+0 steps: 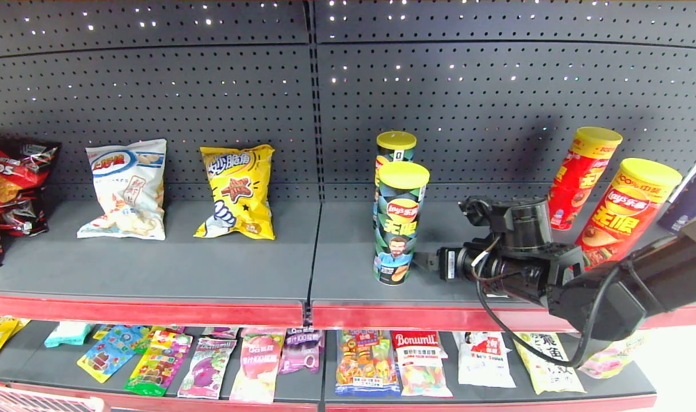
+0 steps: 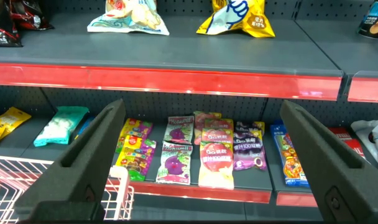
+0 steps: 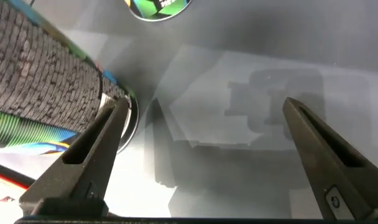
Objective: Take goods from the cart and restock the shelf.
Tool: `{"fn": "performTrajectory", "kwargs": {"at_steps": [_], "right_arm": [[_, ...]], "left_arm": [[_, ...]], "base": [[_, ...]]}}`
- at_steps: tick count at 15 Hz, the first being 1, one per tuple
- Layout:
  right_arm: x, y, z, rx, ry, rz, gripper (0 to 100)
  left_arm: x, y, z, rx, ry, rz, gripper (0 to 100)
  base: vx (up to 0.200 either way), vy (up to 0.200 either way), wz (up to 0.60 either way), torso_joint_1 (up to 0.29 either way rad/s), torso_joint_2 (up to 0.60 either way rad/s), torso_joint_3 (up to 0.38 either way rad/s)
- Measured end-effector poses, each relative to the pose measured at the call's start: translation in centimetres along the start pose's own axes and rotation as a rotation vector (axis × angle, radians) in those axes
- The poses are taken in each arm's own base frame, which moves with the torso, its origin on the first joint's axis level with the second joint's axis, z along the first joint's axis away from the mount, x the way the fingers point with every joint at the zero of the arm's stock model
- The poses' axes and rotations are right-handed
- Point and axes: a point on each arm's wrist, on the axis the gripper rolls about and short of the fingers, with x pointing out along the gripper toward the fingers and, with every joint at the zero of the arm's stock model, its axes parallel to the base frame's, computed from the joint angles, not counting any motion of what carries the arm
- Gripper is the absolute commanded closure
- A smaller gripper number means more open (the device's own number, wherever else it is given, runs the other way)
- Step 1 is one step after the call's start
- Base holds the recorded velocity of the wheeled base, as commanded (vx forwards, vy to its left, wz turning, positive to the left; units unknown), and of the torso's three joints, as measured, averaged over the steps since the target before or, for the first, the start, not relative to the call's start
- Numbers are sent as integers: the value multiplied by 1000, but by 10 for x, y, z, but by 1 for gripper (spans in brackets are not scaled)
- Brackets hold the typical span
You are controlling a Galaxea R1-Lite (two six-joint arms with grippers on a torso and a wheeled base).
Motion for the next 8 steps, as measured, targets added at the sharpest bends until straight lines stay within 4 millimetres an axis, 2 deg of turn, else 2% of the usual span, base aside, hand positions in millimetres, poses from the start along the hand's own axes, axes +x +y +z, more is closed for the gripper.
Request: {"fn": "performTrajectory", "kwargs": {"at_steps": [8], "right_arm": [[3,2,7,1,-23,5,0]], "left_arm": [[0,0,0,0,0,0,0]], "base": [[0,0,0,0,0,0]]}}
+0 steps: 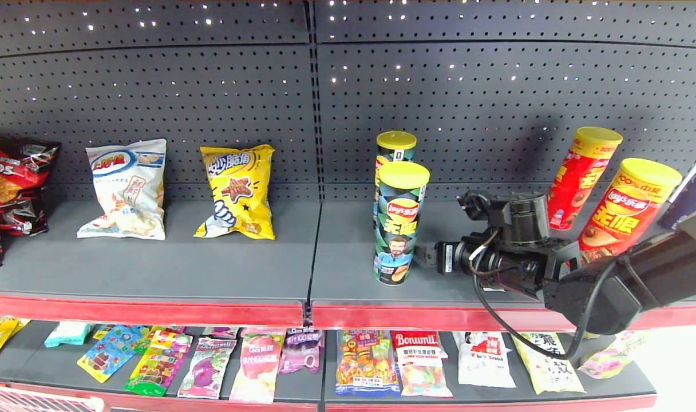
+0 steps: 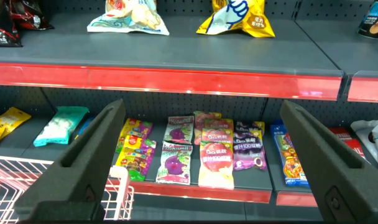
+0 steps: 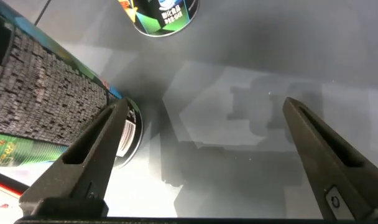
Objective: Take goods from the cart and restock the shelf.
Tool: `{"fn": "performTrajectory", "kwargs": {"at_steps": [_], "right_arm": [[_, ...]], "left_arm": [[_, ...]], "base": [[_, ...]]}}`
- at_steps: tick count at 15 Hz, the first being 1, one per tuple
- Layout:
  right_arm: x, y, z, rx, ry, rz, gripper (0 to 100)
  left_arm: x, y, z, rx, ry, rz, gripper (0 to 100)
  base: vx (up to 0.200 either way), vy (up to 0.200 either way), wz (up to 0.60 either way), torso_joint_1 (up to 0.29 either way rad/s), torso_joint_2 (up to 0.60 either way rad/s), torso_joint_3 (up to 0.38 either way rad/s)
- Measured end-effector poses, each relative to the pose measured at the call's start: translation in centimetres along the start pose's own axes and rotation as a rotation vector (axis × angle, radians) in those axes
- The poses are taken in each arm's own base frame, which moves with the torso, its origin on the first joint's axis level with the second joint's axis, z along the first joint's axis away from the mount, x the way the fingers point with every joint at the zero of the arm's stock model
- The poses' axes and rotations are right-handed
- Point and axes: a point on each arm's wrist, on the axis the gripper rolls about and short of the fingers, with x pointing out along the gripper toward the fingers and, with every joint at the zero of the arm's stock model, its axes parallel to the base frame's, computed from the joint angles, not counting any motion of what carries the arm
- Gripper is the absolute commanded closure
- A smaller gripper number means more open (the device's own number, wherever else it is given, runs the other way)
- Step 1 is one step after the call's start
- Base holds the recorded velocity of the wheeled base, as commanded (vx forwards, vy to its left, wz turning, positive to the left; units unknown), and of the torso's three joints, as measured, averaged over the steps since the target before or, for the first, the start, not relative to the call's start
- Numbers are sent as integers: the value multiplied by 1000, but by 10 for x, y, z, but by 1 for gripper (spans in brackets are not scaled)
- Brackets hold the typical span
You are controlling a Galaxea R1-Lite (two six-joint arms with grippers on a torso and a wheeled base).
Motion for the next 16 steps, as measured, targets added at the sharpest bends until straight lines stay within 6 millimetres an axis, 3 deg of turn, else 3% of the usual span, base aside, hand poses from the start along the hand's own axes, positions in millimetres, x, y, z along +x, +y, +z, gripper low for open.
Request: {"fn": "performTrajectory", "kwargs": {"at_steps": [16], "right_arm": [[-1,0,-13,-12,45,-1,0]], "left_arm": [[0,0,0,0,0,0,0]], "base": [[0,0,0,0,0,0]]}}
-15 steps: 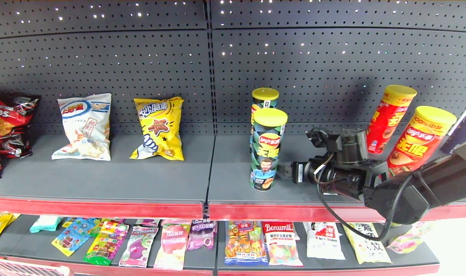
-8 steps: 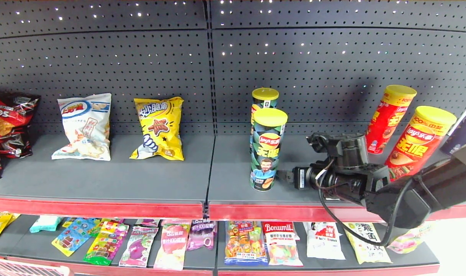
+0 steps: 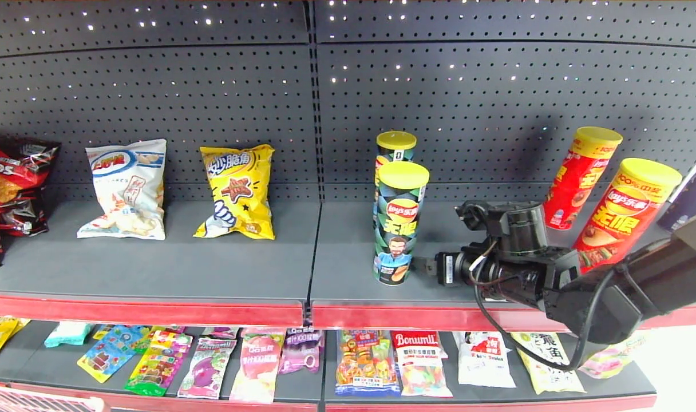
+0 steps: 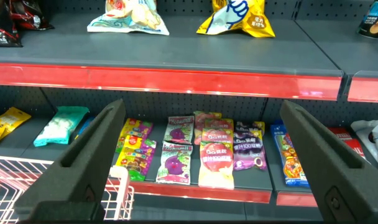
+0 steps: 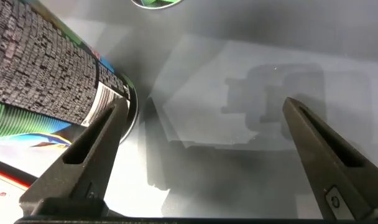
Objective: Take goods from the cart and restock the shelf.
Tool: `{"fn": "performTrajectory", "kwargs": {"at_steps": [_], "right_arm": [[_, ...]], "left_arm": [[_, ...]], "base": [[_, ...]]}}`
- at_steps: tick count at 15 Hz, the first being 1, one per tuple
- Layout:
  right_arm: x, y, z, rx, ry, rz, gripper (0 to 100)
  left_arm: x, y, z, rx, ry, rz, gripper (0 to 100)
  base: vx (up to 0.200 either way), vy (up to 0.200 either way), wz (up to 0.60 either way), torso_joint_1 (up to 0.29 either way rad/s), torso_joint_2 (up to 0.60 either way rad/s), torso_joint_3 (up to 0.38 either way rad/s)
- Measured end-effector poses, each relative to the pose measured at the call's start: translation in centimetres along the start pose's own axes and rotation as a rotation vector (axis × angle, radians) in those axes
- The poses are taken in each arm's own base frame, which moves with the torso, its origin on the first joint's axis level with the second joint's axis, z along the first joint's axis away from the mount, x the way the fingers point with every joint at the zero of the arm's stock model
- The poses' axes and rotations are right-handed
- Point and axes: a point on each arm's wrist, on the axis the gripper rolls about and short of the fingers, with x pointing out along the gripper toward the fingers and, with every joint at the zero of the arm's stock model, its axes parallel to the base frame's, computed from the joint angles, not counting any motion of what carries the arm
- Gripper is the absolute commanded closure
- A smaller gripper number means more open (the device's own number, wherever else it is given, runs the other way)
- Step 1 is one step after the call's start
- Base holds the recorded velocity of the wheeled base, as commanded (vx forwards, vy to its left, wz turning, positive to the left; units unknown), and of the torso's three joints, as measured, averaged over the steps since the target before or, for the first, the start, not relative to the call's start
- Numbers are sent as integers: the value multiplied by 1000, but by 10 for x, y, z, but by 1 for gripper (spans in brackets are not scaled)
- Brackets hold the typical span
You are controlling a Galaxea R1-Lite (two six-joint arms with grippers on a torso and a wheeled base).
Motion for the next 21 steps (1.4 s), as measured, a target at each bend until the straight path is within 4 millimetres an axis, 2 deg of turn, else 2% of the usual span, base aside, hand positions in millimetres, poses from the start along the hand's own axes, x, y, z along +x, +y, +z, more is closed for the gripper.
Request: {"fn": "performTrajectory", "kwargs": {"at_steps": [9,13,16,21], "right_arm": [[1,1,1,5,-5,12,0],[-6,-7,4,13,-16,-7,0],[-29,-18,4,12,-30,-30,0],[-85,-20,3,-9,-89,-18,0]], "left_arm": [[0,0,0,-1,0,0,0],[0,0,0,0,0,0,0],[0,0,0,0,0,0,0],[0,0,0,0,0,0,0]], "base": [[0,0,0,0,0,0],[0,0,0,0,0,0],[0,0,0,0,0,0],[0,0,0,0,0,0]]}}
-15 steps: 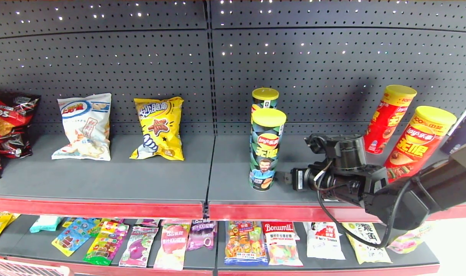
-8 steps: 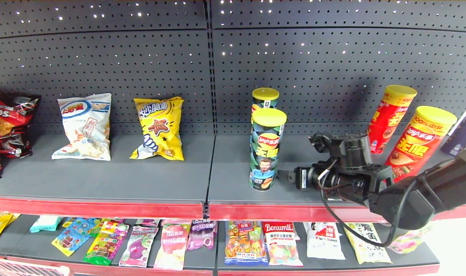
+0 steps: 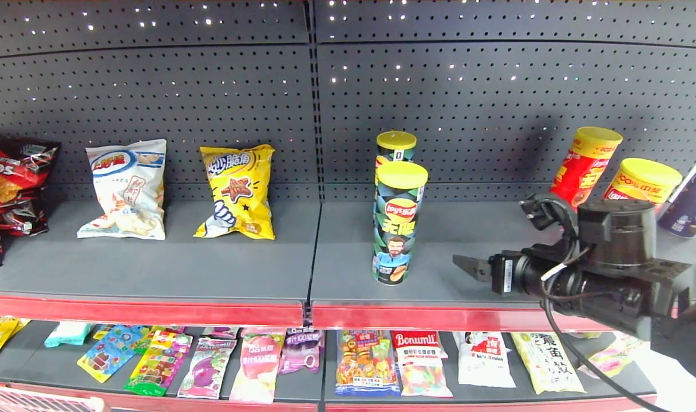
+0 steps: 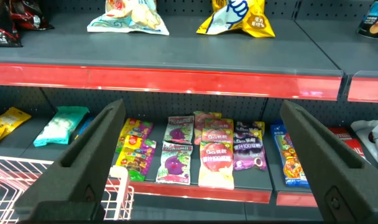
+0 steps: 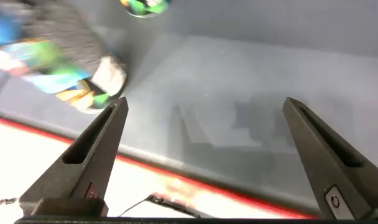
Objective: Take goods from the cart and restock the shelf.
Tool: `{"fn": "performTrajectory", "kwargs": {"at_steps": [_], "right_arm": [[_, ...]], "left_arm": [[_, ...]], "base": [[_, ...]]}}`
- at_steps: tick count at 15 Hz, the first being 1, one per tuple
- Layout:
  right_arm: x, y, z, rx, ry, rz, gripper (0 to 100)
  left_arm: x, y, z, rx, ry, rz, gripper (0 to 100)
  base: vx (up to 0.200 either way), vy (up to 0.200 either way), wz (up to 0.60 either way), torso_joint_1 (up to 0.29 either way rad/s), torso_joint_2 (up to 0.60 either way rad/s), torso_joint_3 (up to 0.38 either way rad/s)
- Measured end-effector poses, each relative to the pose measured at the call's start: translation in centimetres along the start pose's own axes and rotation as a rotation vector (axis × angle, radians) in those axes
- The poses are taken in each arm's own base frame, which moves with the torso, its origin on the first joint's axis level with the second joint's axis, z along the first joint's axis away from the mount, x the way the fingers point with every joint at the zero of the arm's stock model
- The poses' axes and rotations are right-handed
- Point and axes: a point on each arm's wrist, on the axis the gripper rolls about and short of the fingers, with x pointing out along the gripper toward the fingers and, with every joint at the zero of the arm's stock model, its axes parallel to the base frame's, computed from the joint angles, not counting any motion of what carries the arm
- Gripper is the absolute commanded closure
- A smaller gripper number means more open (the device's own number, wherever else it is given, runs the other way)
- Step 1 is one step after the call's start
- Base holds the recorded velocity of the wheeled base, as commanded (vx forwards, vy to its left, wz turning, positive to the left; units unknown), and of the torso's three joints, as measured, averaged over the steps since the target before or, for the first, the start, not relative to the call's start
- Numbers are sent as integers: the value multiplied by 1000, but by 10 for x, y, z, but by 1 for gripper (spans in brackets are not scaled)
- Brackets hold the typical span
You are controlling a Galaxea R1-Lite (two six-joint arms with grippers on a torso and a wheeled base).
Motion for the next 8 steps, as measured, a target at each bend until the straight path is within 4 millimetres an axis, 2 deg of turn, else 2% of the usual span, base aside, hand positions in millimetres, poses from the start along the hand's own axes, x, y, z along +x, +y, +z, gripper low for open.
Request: {"fn": "performTrajectory", "kwargs": {"at_steps": [8], "right_arm": [[-107,-5,-3,-170,-97,103,0]], "left_arm": [[0,0,0,0,0,0,0]], "base": [[0,0,0,0,0,0]]}}
